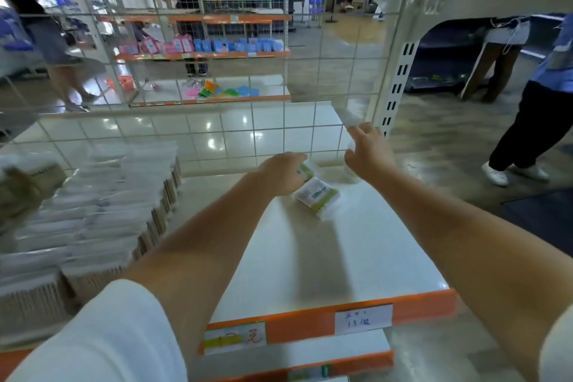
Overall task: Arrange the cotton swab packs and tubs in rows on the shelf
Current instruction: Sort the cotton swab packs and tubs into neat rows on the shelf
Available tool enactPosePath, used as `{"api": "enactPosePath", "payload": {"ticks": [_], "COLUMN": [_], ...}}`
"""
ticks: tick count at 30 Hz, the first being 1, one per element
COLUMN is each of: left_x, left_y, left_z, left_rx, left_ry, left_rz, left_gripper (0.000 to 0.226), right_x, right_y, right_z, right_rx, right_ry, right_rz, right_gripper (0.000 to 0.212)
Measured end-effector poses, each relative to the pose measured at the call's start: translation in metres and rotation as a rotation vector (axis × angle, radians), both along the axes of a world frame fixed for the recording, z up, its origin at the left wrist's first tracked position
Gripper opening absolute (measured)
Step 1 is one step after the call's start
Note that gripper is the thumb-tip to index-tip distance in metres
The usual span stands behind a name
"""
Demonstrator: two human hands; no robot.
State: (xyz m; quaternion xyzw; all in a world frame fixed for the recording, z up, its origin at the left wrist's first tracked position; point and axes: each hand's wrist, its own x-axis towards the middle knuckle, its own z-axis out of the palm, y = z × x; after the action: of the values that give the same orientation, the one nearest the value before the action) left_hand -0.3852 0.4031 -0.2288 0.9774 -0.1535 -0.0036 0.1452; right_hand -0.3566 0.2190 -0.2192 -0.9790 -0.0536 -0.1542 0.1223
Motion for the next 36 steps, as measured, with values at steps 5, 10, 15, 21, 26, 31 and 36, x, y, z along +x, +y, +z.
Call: {"api": "enactPosePath", "payload": {"ticks": [5, 10, 15, 21, 26, 31, 36], "left_x": [0.004, 0.008, 0.011, 0.011, 0.004, -0.001, -0.010], "left_y": [-0.004, -0.005, -0.006, -0.013, -0.008, -0.003, -0.001], "left_z": [-0.008, -0.012, -0.016, -0.020, -0.023, -0.025, -0.019], "left_rx": [0.003, 0.017, 0.020, 0.022, -0.002, -0.052, -0.134], "left_ry": [0.044, 0.064, 0.098, 0.088, 0.048, 0.045, 0.016], "left_rz": [0.017, 0.048, 0.072, 0.056, 0.056, 0.044, 0.056], "left_gripper": [0.043, 0.053, 0.053, 0.035, 0.018, 0.037, 0.044], "right_x": [0.010, 0.022, 0.029, 0.027, 0.025, 0.012, -0.001], "right_y": [-0.005, -0.007, -0.012, -0.018, -0.020, -0.020, -0.024], "right_z": [-0.003, -0.010, -0.002, -0.006, -0.006, 0.003, 0.002], "right_rx": [-0.117, -0.164, -0.172, -0.174, -0.005, 0.062, 0.192], "right_ry": [0.148, 0.327, 0.321, 0.291, 0.278, 0.334, 0.384], "right_rz": [-0.003, 0.002, 0.051, 0.081, 0.055, 0.038, 0.065], "right_gripper": [0.056, 0.060, 0.043, 0.042, 0.040, 0.061, 0.062]}}
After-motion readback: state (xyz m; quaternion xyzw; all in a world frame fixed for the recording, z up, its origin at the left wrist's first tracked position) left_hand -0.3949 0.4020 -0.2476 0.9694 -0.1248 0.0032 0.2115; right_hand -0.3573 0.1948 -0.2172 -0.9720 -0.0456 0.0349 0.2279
